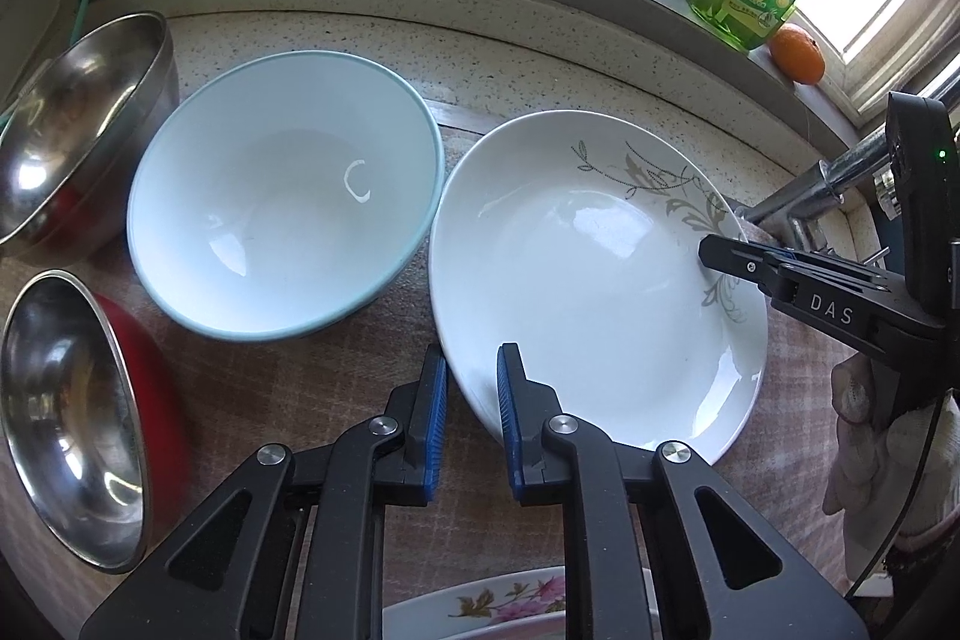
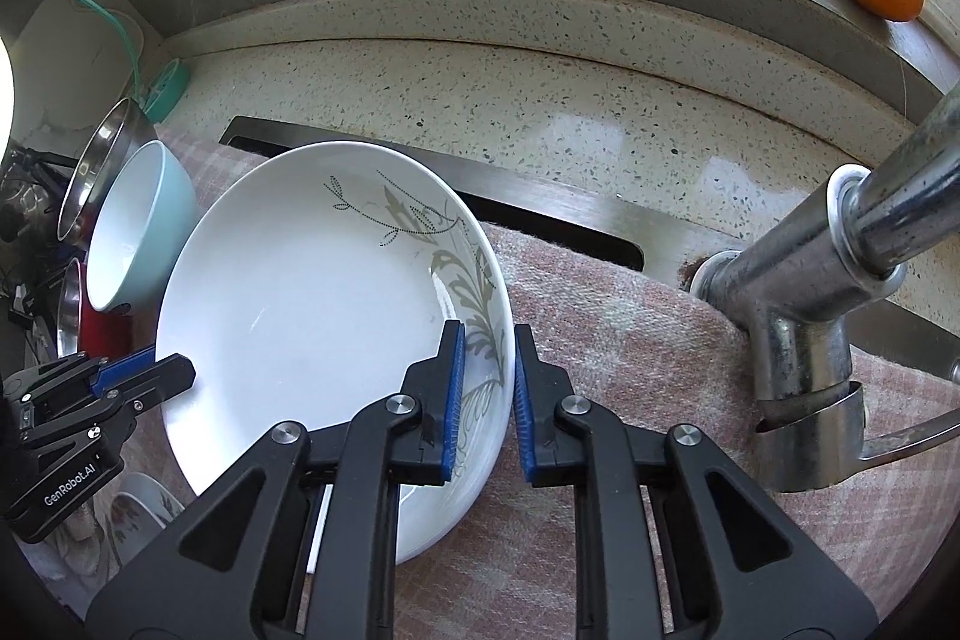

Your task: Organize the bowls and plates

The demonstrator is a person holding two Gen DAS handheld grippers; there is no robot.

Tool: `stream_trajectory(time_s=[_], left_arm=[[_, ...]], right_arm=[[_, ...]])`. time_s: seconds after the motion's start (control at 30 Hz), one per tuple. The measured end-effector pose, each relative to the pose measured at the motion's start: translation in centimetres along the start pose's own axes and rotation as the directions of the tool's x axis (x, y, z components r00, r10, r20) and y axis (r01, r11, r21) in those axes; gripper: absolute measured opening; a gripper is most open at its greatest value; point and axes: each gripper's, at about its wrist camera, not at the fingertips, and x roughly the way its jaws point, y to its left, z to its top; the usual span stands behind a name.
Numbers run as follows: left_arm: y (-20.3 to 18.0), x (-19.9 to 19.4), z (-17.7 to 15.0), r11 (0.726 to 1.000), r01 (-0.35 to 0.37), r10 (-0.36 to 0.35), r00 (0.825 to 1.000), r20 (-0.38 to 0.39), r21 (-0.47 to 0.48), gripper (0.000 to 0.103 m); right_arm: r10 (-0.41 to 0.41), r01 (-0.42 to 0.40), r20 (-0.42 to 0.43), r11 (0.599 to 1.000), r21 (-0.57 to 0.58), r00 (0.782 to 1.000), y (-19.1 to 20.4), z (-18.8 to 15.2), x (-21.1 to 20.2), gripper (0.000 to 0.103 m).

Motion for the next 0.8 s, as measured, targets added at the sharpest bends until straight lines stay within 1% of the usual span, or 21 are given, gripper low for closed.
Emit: stream_trajectory(time_s=[0.53, 0.8], left_arm=[[0.0, -1.1, -0.3, 1.0, 0.008, -0.008, 1.0, 0.017, 0.017, 0.015], [0.4, -1.1, -0.7, 1.0, 0.024, -0.024, 1.0, 0.007, 0.016, 0.014]], right_arm=[[0.006, -0.007, 0.018, 1.0, 0.019, 1.0, 0.2, -1.0, -1.4, 0.014], [0.023, -0.023, 0.016, 0.999, 0.044, 1.0, 0.2, -2.2, -1.8, 0.013]])
